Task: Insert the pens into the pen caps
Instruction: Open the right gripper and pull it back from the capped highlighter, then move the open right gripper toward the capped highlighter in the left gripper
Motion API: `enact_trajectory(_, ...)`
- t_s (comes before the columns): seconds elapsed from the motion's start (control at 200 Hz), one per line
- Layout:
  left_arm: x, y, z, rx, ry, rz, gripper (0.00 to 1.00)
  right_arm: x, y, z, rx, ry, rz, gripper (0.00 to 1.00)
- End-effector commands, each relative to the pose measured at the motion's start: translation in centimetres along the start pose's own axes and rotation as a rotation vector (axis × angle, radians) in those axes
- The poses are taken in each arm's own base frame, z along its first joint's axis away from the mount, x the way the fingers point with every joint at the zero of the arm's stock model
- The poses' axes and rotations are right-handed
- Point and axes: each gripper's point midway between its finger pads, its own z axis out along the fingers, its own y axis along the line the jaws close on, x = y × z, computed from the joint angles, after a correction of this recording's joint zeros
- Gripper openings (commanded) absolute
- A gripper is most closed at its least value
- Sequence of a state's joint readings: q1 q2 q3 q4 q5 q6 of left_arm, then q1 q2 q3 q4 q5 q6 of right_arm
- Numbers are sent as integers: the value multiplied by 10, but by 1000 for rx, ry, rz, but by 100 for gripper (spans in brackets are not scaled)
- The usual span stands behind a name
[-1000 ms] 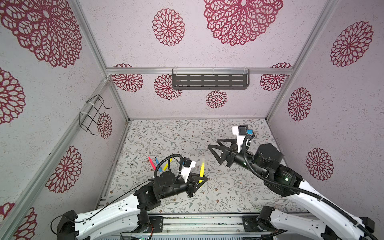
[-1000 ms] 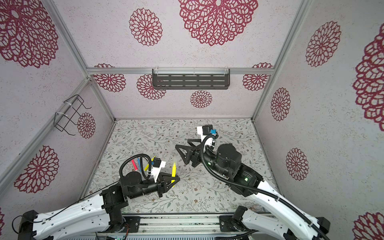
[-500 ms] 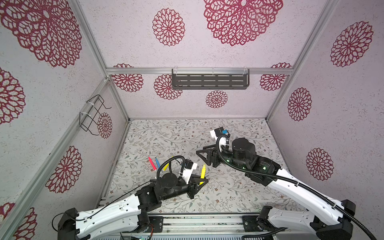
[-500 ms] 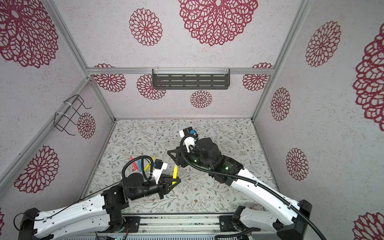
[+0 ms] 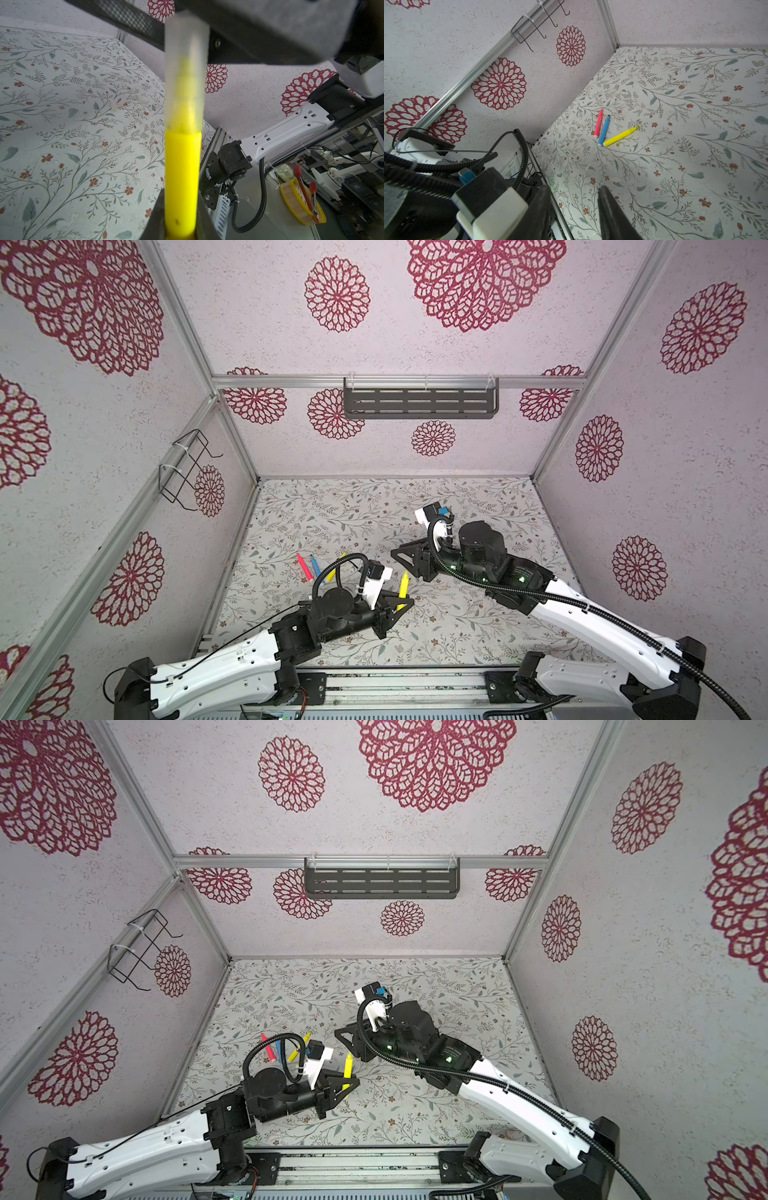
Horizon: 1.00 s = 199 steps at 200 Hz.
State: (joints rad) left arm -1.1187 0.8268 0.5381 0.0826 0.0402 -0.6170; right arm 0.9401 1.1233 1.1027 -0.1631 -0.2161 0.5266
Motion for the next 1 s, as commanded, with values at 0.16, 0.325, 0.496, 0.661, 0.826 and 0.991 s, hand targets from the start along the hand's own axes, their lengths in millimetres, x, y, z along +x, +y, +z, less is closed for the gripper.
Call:
enact_trajectory(0.16, -7, -5, -1, 16, -34, 4, 0, -5, 16, -5, -64, -28, -4, 33)
enact_trajectory(0.325, -6, -4, -1, 11, -35, 4, 0, -4, 18, -3, -70, -23, -2, 31)
enact_trajectory(0.496, -6, -3, -2, 10, -39, 3, 0, 0, 17, -2, -68, -15, -2, 27)
enact_trajectory(0.661, -5, -1, -2, 5, -39, 4, 0, 2, 17, 0, -69, -8, -3, 13)
enact_trajectory(0.826, -7, 0, -8, 10, -71, 3, 0, 16, 11, 4, -57, 22, 10, 1)
enact_trajectory(0.991, -9, 1, -13, 8, -90, 1, 0, 34, 12, 8, -75, 44, 16, 1)
